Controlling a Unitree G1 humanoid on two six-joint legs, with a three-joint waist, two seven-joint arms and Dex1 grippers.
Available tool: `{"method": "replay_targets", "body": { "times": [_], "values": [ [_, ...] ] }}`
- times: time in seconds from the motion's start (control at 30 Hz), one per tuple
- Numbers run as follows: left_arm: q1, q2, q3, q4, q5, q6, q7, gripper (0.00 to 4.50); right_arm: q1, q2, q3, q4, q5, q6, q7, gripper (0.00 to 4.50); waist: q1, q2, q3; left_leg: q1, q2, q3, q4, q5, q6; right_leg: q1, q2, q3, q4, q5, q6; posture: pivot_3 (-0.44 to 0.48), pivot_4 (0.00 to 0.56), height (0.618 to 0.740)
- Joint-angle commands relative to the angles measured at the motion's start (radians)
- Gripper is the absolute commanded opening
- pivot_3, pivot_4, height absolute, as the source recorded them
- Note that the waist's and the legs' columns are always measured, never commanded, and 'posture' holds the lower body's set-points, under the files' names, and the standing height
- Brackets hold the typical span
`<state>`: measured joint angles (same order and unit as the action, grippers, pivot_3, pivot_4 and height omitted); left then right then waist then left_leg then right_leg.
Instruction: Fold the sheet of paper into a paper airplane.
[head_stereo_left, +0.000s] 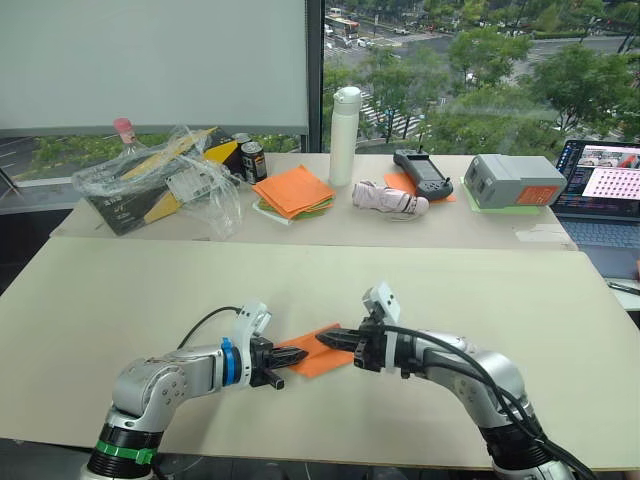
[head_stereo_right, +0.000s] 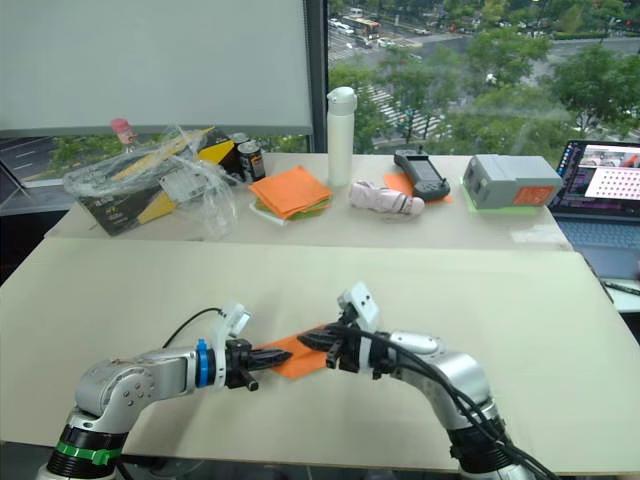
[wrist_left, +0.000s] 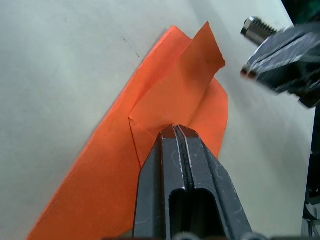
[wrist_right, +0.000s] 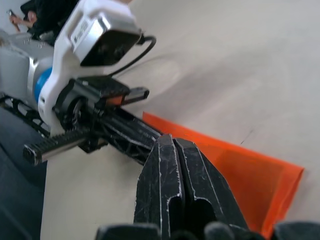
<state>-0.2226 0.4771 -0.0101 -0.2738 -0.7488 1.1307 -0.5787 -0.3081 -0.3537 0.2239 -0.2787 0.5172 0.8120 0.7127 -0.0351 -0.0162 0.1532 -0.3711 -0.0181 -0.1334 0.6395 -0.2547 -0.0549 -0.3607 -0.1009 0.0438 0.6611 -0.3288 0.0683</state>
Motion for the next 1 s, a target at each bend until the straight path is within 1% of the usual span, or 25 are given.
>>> {"method": "replay_targets", "body": {
  "times": [0.03, 0.2, 0.4, 0.6, 0.73, 1.0],
  "values": [
    [0.015, -0.001, -0.014, 0.000, 0.013, 0.014, 0.017, 0.00, -0.008, 0.014, 0.019, 0.002, -0.035, -0.050, -0.013, 0.03, 0.000, 0.000, 0.000, 0.000, 0.000, 0.000, 0.000, 0.000, 0.000, 0.000, 0.000, 0.000, 0.000, 0.000, 0.000, 0.000, 0.150, 0.740],
    [0.020, 0.000, -0.011, -0.001, 0.014, 0.012, 0.017, 0.00, -0.006, 0.026, 0.028, 0.029, -0.068, -0.066, -0.023, 0.03, 0.000, 0.000, 0.000, 0.000, 0.000, 0.000, 0.000, 0.000, 0.000, 0.000, 0.000, 0.000, 0.000, 0.000, 0.000, 0.000, 0.150, 0.740],
    [0.022, 0.001, -0.012, -0.002, 0.016, 0.011, 0.017, 0.00, 0.011, -0.003, 0.076, 0.041, -0.115, -0.074, -0.002, 0.03, -0.001, 0.000, 0.000, 0.000, 0.000, 0.000, 0.000, 0.000, 0.000, 0.000, 0.000, 0.000, 0.000, 0.000, 0.000, 0.000, 0.150, 0.740],
    [0.018, -0.001, -0.013, 0.001, 0.018, 0.010, 0.017, 0.00, 0.024, -0.009, 0.091, 0.060, -0.147, -0.083, -0.014, 0.03, -0.002, 0.000, 0.000, 0.000, 0.000, 0.000, 0.000, 0.000, 0.000, 0.000, 0.000, 0.000, 0.000, 0.000, 0.000, 0.000, 0.150, 0.740],
    [0.021, 0.003, -0.014, 0.000, 0.019, 0.008, 0.015, 0.00, 0.035, -0.022, 0.081, 0.069, -0.160, -0.078, -0.020, 0.03, -0.002, 0.000, 0.000, 0.000, 0.000, 0.000, 0.000, 0.000, 0.000, 0.000, 0.000, 0.000, 0.000, 0.000, 0.000, 0.000, 0.150, 0.740],
    [0.032, 0.013, -0.010, -0.001, 0.019, 0.007, 0.009, 0.00, 0.064, -0.095, 0.030, 0.078, -0.152, -0.068, 0.001, 0.03, 0.002, 0.000, 0.000, 0.002, 0.000, 0.000, 0.000, 0.000, 0.000, 0.003, 0.000, 0.000, -0.001, 0.000, 0.000, 0.000, 0.150, 0.740]
  ]
}}
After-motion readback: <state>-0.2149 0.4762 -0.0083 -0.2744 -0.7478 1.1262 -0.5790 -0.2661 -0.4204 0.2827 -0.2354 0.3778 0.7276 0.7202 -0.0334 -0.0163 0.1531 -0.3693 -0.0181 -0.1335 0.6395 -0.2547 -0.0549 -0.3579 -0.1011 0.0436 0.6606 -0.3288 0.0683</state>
